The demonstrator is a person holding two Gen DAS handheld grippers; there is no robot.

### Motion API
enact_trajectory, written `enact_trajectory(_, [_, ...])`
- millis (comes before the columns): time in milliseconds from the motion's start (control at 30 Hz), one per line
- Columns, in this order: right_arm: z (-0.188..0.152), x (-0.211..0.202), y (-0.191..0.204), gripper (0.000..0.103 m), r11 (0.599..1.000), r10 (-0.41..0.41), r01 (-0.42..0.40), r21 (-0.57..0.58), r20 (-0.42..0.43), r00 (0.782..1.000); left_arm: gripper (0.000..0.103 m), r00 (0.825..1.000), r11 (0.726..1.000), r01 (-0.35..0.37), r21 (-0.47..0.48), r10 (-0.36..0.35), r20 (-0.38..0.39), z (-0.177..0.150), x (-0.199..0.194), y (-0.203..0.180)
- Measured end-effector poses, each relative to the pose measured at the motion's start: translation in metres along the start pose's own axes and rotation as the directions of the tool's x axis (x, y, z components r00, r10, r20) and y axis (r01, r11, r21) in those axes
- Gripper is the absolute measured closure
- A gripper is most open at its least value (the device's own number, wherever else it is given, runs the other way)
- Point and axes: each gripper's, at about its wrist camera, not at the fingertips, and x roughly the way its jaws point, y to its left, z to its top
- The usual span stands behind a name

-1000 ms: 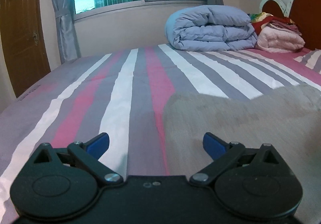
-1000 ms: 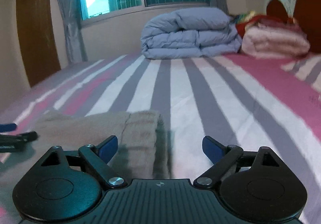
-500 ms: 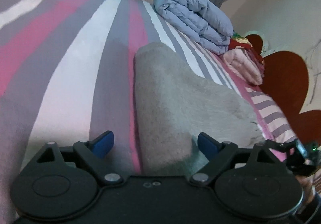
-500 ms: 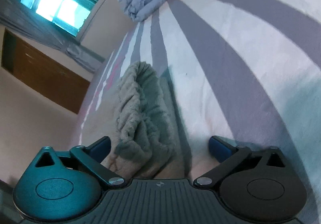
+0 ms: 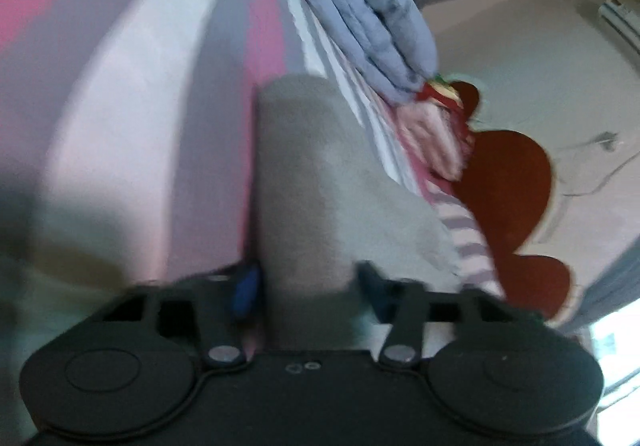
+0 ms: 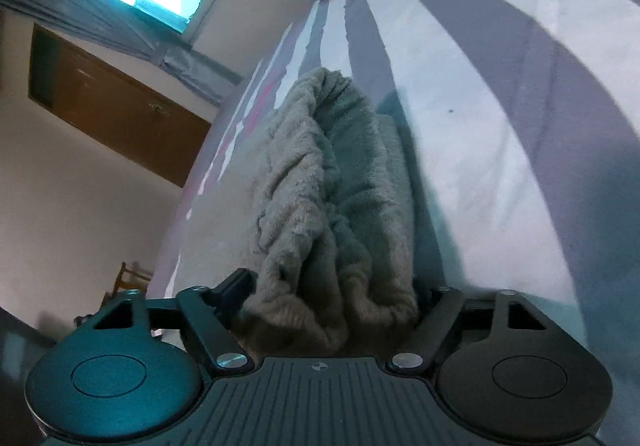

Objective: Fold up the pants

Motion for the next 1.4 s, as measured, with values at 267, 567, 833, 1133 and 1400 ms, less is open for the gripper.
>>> enact_trajectory(267, [0.017, -0.006, 0.014, 0.045, 0.994, 0.087, -0.087, -0.072, 0.000, 0.996, 0.084, 0.983, 0.991, 0.130, 0.023, -0.132, 0.127, 0.009, -0.003, -0.009])
enact_trajectory(567, [0.108, 0.050, 0.041, 0.051, 0.979, 0.174, -0.166, -0.123, 0.059, 0.983, 0.085, 0.968, 0.990, 0.088, 0.114, -0.112, 0.225, 0.120, 0.005, -0.021])
enact_trajectory(833, [0.146, 0.150, 0.008, 0.030, 0.990, -0.063, 0.067, -0.127, 0.035, 0.997, 0.062, 0.965, 0.984, -0.138, 0.110, 0.109, 0.240, 0.118, 0.065, 0.027])
enact_trajectory(1133, [0.122, 0.102, -0.026, 0.029, 0.994, 0.086, -0.080, -0.073, 0.076, 0.993, 0.060, 0.951, 0.998, -0.051, 0.028, 0.040, 0.307, 0.101, 0.010, 0.053])
enact_trajectory(1400, [0.039, -0.012, -0.049, 0.029, 0.990, 0.110, -0.096, -0.102, 0.139, 0.984, 0.061, 0.883, 0.992, -0.105, -0.067, 0.124, 0.452, -0.012, -0.087, 0.046])
